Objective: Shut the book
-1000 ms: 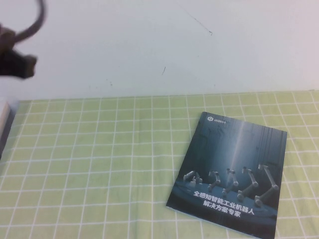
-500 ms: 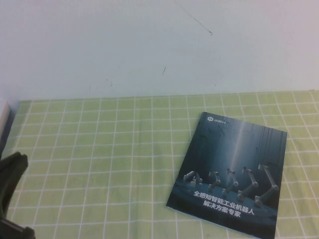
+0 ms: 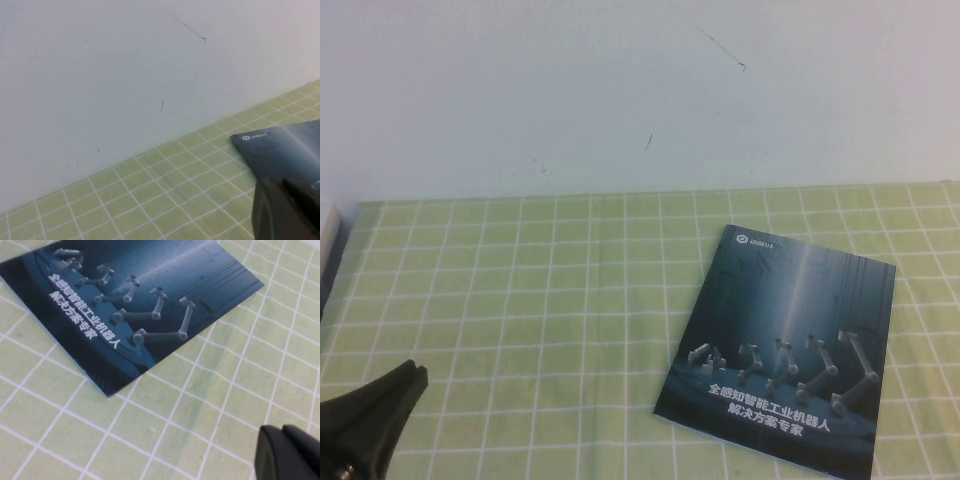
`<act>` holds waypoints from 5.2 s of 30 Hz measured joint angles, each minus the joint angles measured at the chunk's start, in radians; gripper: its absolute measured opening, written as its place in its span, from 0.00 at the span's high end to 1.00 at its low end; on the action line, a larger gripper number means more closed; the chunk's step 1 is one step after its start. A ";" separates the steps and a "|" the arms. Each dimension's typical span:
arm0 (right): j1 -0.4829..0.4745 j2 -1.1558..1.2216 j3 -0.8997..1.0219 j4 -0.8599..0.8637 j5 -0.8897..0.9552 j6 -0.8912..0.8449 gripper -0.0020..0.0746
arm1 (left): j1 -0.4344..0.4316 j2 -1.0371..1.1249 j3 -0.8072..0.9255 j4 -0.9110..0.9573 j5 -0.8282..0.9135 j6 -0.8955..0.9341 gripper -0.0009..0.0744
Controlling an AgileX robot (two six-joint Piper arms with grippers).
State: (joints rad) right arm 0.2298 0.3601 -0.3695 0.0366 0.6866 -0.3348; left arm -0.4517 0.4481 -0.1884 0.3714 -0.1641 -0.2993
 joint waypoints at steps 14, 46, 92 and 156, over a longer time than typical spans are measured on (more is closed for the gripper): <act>0.000 -0.002 0.000 0.011 0.006 0.000 0.98 | 0.000 0.000 0.093 0.002 0.039 -0.001 0.99; 0.000 -0.002 0.000 0.015 0.006 -0.001 0.98 | 0.208 -0.461 0.209 -0.333 0.475 0.173 0.99; 0.000 -0.002 0.000 0.017 0.006 -0.003 0.98 | 0.410 -0.463 0.208 -0.398 0.481 0.279 0.99; -0.255 -0.371 0.388 -0.134 -0.335 0.309 0.98 | 0.418 -0.463 0.206 -0.400 0.486 0.265 0.99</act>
State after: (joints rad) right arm -0.0253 -0.0106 0.0180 -0.0977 0.3513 -0.0262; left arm -0.0334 -0.0146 0.0174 -0.0286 0.3217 -0.0345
